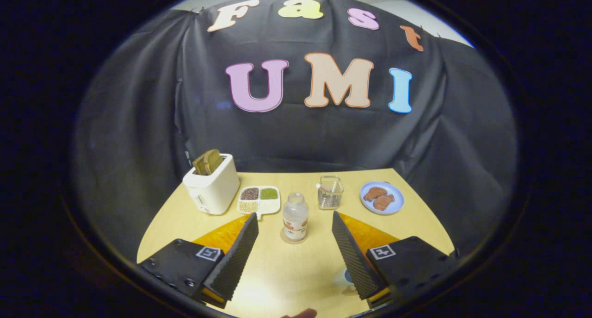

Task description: Take the bottle from table, then pour the juice into the cup, finally place the bottle on the coaster

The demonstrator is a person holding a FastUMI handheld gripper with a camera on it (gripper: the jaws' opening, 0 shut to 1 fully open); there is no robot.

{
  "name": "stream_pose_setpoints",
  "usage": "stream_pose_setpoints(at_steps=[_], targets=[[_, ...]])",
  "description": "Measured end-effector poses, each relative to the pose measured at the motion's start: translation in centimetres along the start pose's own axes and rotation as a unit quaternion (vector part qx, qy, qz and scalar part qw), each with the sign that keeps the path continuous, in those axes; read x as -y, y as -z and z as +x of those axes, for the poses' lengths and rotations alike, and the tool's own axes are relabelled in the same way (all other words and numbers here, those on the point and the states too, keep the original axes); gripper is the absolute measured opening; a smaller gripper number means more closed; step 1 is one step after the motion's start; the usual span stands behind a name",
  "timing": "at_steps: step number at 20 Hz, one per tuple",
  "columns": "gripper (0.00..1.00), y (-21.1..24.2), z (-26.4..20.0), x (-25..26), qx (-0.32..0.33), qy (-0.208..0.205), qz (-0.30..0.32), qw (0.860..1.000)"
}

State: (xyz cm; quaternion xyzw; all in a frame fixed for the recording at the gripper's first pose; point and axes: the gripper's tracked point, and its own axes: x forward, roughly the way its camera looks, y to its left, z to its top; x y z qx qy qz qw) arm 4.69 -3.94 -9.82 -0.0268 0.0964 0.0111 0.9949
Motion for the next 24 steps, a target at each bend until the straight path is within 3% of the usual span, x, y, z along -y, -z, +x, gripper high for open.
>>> stream_pose_setpoints(at_steps=[6,10,24], targets=[[1.0,-4.1,-4.7,2.3,0.041,-0.04,0.001,0.998],[1.0,-4.0,-6.4,3.2,0.049,-0.063,0.001,0.997],[1.0,-2.2,-8.7,5.8,0.036,-0.047,0.01,0.998]])
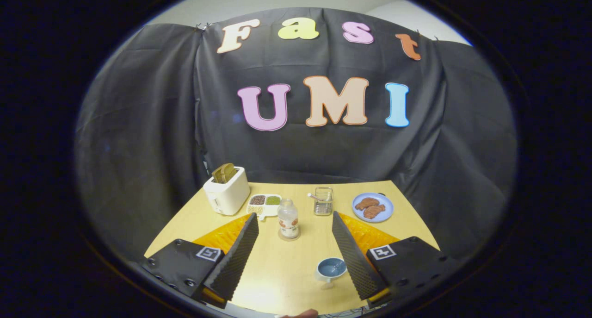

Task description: Take the bottle from table, then pour the juice into the cup, finally place the bottle on the coaster

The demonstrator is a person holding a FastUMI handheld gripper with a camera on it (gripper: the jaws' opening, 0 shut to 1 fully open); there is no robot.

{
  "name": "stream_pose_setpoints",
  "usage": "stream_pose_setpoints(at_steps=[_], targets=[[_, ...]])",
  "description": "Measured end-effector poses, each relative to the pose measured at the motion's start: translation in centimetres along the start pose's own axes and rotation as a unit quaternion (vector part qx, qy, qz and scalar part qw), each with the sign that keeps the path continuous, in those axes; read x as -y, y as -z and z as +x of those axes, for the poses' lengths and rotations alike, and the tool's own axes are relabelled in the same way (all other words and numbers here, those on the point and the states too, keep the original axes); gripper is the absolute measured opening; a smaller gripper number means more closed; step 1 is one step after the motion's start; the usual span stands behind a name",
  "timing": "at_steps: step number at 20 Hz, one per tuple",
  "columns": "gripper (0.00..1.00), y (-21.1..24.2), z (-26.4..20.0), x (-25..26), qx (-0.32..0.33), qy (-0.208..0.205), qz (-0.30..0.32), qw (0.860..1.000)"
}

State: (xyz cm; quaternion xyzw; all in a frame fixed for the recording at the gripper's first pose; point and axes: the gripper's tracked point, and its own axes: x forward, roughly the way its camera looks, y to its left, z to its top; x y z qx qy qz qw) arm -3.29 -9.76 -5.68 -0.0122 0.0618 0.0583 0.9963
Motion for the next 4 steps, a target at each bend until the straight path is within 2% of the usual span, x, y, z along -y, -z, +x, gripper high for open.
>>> stream_pose_setpoints(at_steps=[4], targets=[[1.0,-0.33,-0.38,-0.21,0.007,-0.002,0.011,1.0]])
